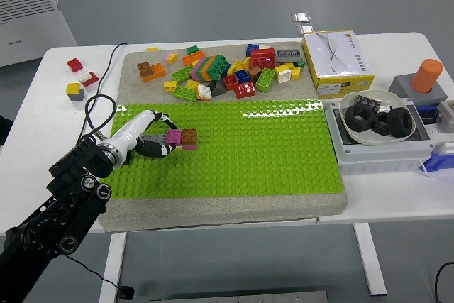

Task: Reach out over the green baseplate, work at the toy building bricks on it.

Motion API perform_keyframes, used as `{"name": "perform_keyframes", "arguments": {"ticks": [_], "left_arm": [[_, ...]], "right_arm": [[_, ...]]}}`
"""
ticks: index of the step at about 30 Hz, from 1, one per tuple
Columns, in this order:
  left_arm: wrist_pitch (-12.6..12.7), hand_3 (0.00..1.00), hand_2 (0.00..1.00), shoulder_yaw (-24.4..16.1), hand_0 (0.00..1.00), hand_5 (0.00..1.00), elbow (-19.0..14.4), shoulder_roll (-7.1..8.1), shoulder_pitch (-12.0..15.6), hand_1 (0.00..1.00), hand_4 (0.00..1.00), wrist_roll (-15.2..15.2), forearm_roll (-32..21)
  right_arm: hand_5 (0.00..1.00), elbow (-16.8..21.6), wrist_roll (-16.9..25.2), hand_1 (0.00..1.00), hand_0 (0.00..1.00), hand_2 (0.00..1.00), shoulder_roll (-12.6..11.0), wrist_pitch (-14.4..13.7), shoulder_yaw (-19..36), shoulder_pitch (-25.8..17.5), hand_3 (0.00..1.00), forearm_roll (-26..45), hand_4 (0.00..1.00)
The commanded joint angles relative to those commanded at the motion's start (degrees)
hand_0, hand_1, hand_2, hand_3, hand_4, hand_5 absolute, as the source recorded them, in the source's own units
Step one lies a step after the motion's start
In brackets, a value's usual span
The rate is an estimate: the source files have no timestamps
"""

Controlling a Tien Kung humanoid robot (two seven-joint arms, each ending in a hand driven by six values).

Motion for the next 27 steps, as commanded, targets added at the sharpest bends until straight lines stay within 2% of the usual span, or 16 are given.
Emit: {"name": "perform_keyframes", "arguments": {"ticks": [27], "left_arm": [[0.4,0.586,0.893,0.2,0.958,0.002,0.2,0.06,0.2,0.941,0.484,-0.4,0.0]], "right_arm": [[0.998,0.0,-0.1,0.653,0.667,0.739,-0.1,-0.2,-0.7,-0.2,0.776,0.5,0.811]]}}
